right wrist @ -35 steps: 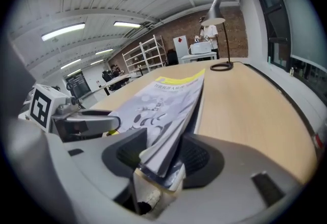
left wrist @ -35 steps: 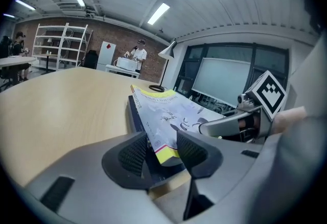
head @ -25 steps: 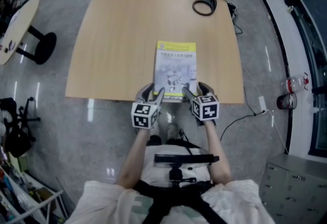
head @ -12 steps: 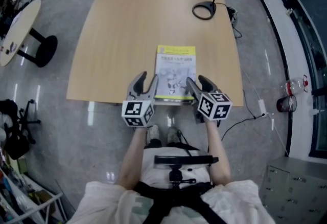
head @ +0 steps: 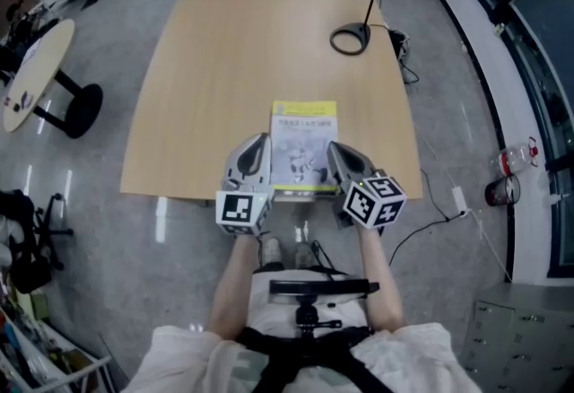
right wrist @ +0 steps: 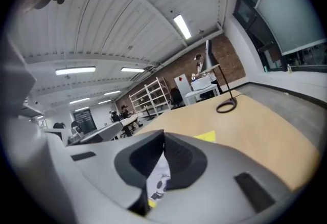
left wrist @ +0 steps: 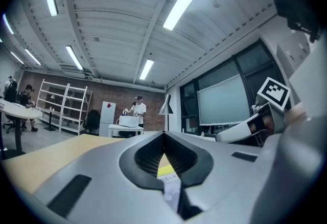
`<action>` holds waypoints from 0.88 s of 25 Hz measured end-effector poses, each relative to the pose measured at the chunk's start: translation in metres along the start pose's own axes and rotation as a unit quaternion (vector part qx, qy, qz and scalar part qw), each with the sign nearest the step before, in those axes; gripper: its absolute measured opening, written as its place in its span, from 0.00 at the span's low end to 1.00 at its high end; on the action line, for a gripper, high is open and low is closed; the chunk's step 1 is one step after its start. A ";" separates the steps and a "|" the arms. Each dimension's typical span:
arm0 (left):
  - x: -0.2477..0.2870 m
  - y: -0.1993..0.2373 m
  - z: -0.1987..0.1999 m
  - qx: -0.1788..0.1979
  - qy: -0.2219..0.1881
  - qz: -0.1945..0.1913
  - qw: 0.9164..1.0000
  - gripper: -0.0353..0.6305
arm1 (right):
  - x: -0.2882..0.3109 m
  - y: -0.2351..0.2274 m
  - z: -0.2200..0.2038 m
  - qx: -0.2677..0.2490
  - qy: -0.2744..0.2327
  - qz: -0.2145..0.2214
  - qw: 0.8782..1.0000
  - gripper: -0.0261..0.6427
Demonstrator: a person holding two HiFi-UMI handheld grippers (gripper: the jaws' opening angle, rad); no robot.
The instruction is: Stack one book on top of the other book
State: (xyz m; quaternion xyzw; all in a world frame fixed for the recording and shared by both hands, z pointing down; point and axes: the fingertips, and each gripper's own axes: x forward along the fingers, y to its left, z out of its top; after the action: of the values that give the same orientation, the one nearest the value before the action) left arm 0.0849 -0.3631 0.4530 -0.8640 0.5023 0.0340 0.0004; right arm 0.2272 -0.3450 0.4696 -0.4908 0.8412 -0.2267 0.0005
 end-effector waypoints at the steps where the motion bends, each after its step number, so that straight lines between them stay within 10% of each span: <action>1: -0.001 -0.002 -0.006 -0.001 0.013 -0.001 1.000 0.06 | -0.001 0.003 0.000 -0.008 -0.003 0.006 1.000 0.04; 22: -0.050 -0.038 -0.037 -0.013 0.068 0.018 0.997 0.06 | -0.055 0.008 -0.022 -0.057 0.010 0.006 0.998 0.04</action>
State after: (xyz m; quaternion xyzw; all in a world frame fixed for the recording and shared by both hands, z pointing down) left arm 0.0953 -0.3020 0.4920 -0.8550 0.5163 -0.0182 -0.0460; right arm 0.2446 -0.2879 0.4738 -0.4828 0.8556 -0.1835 -0.0345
